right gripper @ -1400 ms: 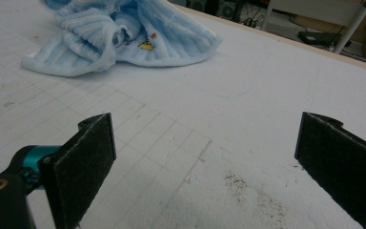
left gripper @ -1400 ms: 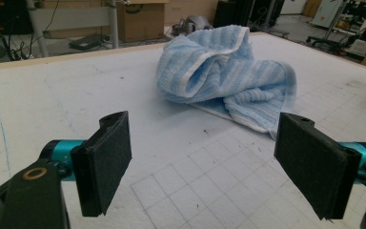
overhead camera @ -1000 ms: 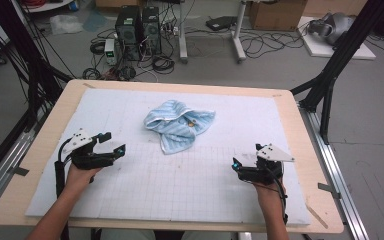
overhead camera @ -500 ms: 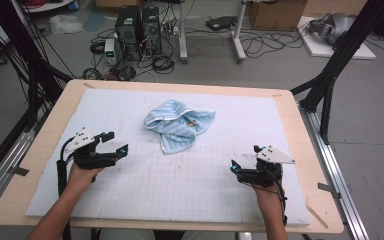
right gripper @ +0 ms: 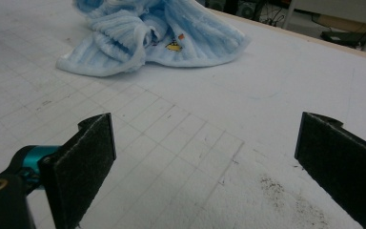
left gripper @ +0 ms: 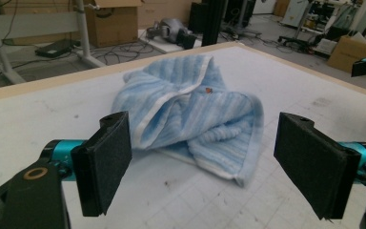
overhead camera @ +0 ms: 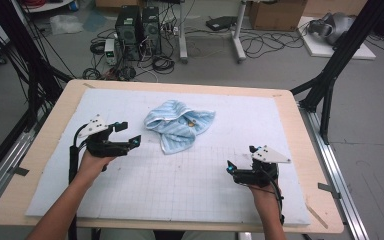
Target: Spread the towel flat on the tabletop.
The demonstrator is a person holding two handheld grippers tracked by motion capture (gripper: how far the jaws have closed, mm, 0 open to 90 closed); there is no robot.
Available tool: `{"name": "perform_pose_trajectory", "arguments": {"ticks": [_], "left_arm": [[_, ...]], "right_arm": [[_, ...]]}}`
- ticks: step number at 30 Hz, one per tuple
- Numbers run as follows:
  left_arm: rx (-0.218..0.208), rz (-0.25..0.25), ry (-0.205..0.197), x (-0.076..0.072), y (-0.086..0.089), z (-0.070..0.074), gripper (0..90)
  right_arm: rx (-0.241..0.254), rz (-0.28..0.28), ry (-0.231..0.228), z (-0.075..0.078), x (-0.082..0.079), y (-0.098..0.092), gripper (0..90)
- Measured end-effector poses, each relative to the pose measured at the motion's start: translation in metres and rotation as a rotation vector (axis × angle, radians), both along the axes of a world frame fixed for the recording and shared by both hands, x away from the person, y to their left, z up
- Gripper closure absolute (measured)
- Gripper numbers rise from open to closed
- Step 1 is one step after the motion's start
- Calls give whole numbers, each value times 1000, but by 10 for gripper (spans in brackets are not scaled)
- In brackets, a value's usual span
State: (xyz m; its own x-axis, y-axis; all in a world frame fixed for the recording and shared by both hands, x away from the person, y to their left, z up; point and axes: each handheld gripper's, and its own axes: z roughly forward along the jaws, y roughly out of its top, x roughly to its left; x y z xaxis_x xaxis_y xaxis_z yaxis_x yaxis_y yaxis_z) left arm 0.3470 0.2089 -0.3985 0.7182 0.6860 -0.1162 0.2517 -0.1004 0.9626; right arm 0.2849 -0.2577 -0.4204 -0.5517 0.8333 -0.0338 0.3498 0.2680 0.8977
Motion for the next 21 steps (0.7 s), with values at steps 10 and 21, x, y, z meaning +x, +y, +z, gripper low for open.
{"name": "perform_pose_trajectory", "arguments": {"ticks": [10,21], "left_arm": [[44,-72,58,36,-43,16,215],[133,-30,95,74,-84,18,197]], "right_arm": [[2,5,-4,0,1,1,57],[6,1,5,-1,1,1,57]]}}
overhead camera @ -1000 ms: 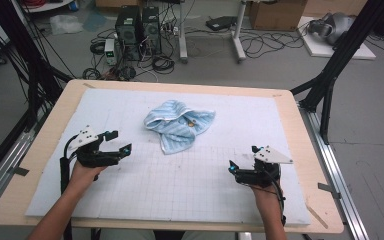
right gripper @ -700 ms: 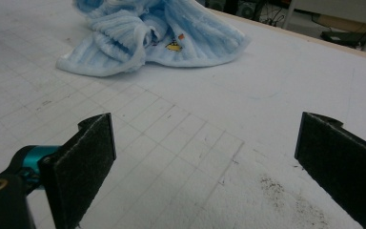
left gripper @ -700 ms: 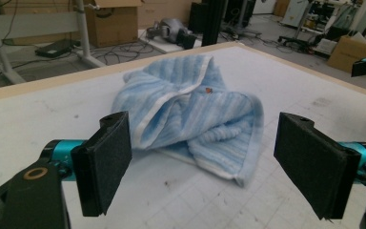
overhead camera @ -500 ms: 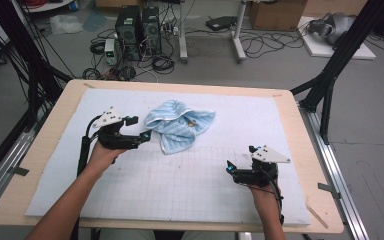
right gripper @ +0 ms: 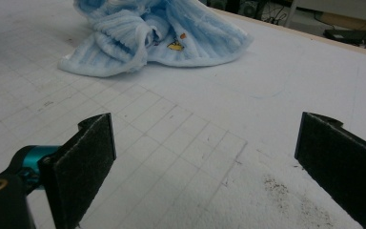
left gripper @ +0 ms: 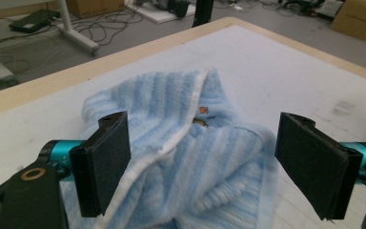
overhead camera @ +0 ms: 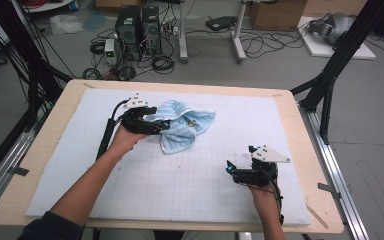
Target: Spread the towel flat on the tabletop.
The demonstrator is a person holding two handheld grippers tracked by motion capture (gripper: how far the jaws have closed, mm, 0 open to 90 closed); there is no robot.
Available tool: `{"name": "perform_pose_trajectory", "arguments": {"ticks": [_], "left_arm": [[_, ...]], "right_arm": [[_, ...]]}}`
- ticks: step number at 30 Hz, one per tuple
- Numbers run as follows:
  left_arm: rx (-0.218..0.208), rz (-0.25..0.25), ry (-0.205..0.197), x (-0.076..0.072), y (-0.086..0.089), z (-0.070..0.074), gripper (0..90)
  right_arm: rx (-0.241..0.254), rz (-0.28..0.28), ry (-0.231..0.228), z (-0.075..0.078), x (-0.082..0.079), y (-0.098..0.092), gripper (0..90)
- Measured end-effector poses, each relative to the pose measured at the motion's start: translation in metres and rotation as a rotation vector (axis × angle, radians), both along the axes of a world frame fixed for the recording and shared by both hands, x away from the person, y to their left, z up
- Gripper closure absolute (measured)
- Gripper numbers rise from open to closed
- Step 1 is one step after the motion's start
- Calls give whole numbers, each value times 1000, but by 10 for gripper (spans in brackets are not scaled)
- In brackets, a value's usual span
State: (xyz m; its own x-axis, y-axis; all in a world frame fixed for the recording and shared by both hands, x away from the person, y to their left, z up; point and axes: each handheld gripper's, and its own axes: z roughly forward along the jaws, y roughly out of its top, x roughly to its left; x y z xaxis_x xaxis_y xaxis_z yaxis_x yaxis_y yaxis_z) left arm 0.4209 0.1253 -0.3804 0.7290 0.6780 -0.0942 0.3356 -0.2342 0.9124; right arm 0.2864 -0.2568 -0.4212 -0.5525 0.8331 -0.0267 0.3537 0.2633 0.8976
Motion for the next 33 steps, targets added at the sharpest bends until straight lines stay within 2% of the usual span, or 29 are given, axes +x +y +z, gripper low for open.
{"name": "perform_pose_trajectory", "arguments": {"ticks": [3,6,7,8,9,11,14,16,19,21,22,23,24,25,26,27,29,31,33], "left_arm": [[21,27,11,9,-9,-2,195],[86,51,18,17,-16,-7,196],[134,83,24,23,-21,-11,197],[134,83,24,23,-21,-11,201],[164,99,29,27,-24,-17,203],[176,106,33,28,-25,-19,202],[226,124,61,34,-29,-31,210],[240,126,66,36,-31,-37,211],[243,129,78,38,-34,-43,253],[243,115,86,39,-35,-47,334],[244,100,92,39,-35,-48,334],[242,81,95,38,-36,-49,477],[227,65,106,38,-36,-50,477],[221,45,111,37,-37,-50,621],[217,19,112,36,-37,-50,689],[212,-6,114,35,-37,-49,689],[179,-52,136,34,-35,-46,780],[127,-88,164,31,-30,-44,790],[93,-112,169,27,-26,-42,794]], "right_arm": [[1,2,1,0,0,-1,57],[2,1,5,-1,1,-1,57],[3,1,5,-1,1,-1,57],[2,1,4,-1,1,-1,57],[2,1,5,-1,1,-1,57],[1,3,6,-2,2,-1,57],[5,-2,10,-2,2,-2,57],[5,-2,12,-2,2,-3,57],[6,-3,12,-3,2,-3,57],[7,-4,13,-3,2,-3,57],[7,-4,13,-3,2,-3,57],[7,-4,17,-3,2,-3,57],[7,-4,17,-3,2,-3,57],[5,-4,17,-4,3,-3,57],[3,-3,17,-4,3,-3,57],[3,-3,17,-4,3,-3,57],[5,-4,17,-4,2,-3,57],[3,-4,17,-4,3,-3,57],[3,-4,17,-4,2,-3,57]]}}
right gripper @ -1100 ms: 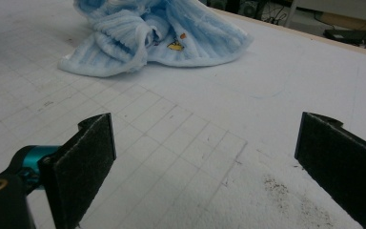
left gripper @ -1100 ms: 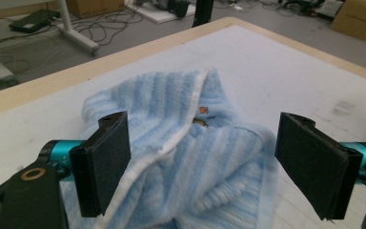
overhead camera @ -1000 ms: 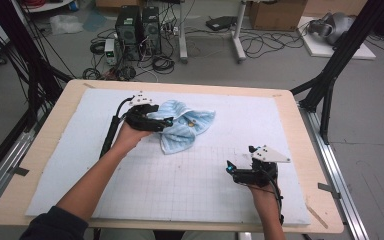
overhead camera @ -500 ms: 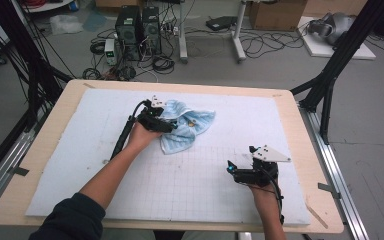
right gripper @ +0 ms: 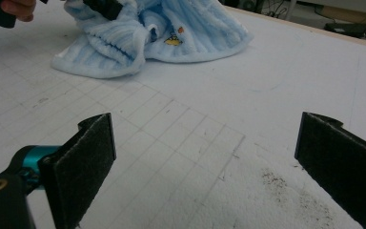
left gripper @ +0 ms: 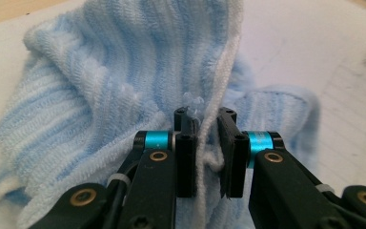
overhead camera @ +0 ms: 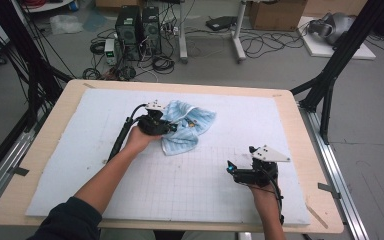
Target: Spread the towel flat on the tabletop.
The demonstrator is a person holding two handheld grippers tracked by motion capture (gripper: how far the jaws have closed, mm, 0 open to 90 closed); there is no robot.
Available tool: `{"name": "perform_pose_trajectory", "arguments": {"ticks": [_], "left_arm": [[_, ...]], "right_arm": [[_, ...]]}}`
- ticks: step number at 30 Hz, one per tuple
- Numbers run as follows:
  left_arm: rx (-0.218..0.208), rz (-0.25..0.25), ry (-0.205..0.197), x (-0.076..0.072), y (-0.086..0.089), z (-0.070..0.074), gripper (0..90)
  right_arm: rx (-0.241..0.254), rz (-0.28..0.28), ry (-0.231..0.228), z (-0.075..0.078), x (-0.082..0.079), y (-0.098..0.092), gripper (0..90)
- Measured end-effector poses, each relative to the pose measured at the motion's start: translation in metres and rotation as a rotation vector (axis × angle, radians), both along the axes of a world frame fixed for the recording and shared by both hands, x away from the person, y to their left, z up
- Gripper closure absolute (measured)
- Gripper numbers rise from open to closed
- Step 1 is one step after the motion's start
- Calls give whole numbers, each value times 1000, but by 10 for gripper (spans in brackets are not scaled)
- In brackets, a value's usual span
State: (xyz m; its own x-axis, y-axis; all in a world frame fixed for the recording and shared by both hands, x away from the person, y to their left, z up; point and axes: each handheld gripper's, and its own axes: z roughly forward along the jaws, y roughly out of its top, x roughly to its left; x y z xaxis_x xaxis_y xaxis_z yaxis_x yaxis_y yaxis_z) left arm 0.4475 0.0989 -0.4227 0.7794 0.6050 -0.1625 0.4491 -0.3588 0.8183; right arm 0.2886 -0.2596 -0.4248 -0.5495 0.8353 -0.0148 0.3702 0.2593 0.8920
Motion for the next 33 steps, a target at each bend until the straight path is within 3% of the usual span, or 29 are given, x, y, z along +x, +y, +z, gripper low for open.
{"name": "perform_pose_trajectory", "arguments": {"ticks": [1,2,3,5,14,20,24,29,33], "left_arm": [[-28,-22,5,-5,3,2,795],[-28,-22,5,-5,3,2,795],[-62,-44,7,-11,5,4,796],[-73,-58,9,-15,6,6,797],[-210,-193,-18,-46,9,24,798],[-274,-268,-41,-69,13,39,798],[-285,-245,-36,-79,34,35,797],[-300,-166,-16,-83,71,20,796],[-287,-129,-17,-84,85,16,793]], "right_arm": [[0,-2,2,0,0,0,57],[-1,-2,1,0,0,0,57],[0,-4,3,0,0,0,57],[-5,-3,0,0,0,1,57],[-3,-6,3,0,-1,2,57],[-2,-9,3,0,-1,2,57],[-1,-12,5,0,-2,2,57],[-11,-4,6,-1,-1,7,57],[-20,-4,16,-1,1,11,57]]}}
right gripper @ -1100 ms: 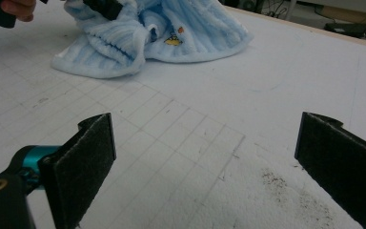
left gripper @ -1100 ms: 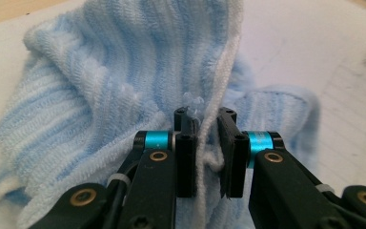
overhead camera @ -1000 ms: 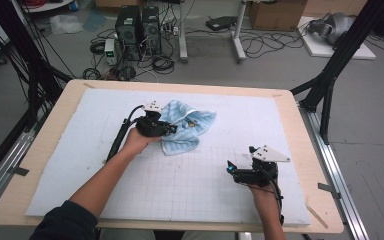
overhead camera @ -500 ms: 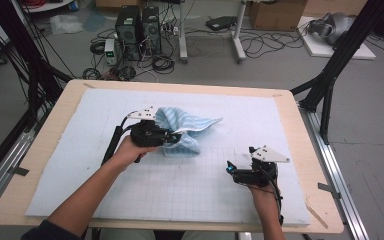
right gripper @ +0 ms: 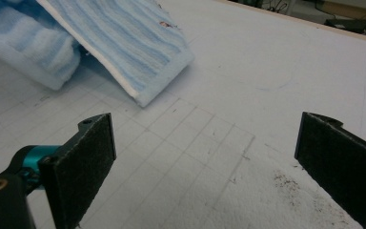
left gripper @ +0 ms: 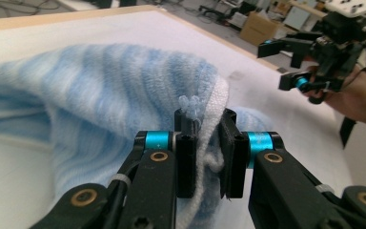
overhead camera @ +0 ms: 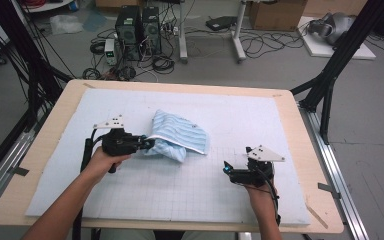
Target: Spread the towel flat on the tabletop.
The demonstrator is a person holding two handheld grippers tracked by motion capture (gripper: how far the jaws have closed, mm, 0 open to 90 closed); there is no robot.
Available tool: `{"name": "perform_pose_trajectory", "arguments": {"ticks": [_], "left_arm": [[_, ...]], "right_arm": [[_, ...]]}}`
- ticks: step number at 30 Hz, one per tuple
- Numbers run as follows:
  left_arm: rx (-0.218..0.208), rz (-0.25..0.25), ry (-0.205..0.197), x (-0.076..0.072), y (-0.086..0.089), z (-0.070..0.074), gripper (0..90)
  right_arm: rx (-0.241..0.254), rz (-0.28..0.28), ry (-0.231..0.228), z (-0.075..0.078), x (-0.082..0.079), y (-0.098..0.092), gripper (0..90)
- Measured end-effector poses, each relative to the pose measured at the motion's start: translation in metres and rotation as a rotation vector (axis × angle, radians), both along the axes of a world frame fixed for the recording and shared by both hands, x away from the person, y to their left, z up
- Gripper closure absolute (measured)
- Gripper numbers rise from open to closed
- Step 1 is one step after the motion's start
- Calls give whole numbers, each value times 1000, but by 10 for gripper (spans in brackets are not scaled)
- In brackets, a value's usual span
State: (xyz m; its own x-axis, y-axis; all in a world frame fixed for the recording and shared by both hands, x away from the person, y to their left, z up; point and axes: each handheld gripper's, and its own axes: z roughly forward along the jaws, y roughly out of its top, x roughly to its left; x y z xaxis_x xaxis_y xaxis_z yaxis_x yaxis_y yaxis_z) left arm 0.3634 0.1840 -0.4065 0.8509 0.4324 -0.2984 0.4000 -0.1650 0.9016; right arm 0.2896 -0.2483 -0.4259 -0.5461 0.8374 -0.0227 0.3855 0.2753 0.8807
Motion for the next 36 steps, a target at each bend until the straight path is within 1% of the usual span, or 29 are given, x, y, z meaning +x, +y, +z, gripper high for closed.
{"name": "perform_pose_trajectory", "arguments": {"ticks": [1,2,3,4,6,8,9,10,12,13,14,15,16,17,18,19,20,23,25,26,27,28,31,32,36], "left_arm": [[7,4,-2,0,3,-1,793],[20,29,-2,-1,12,-4,792],[20,29,-2,-1,12,-4,792],[25,41,-3,-1,16,-5,792],[30,68,4,-3,24,-8,792],[54,87,9,-4,34,-12,792],[66,118,16,-5,42,-15,790],[66,118,16,-5,42,-15,786],[91,168,12,-4,50,-16,750],[104,197,10,-3,52,-16,750],[111,226,2,-3,55,-15,666],[117,253,-5,-3,55,-14,666],[136,285,-30,-3,56,-12,589],[142,275,-90,-4,53,-8,522],[142,275,-90,-4,53,-8,497],[140,262,-110,-5,51,-5,469],[138,253,-128,-5,47,-2,469],[138,193,-155,-5,33,6,405],[140,166,-169,-4,22,10,389],[137,137,-168,-2,12,14,377],[137,137,-168,-2,12,14,376],[147,121,-165,-1,5,15,371],[195,67,-153,4,-18,13,368],[228,48,-150,6,-26,12,368],[304,-2,-134,14,-61,4,354]], "right_arm": [[0,0,0,0,0,0,57],[-10,7,4,-1,2,3,57],[-10,7,4,-1,2,3,57],[-21,16,12,-2,2,6,57],[-24,19,19,-2,2,7,57],[-25,19,17,-2,2,8,57],[-25,18,15,-2,2,7,57],[-25,18,15,-2,2,7,57],[-22,15,17,-3,3,7,57],[-22,15,17,-3,3,7,57],[-25,18,22,-3,3,8,57],[-25,18,22,-3,3,8,57],[-27,20,21,-3,3,8,57],[-31,23,21,-3,4,9,57],[-29,21,23,-3,3,8,57],[-27,20,24,-3,4,8,57],[-27,20,24,-3,4,8,57],[-24,21,25,-3,3,8,57],[-24,21,25,-3,3,8,57],[-24,21,23,-3,3,8,57],[-24,21,23,-3,3,8,57],[-25,21,20,-3,3,7,57],[-24,20,22,-3,4,8,57],[-23,22,26,-4,4,8,57],[-22,23,27,-3,4,8,57]]}}
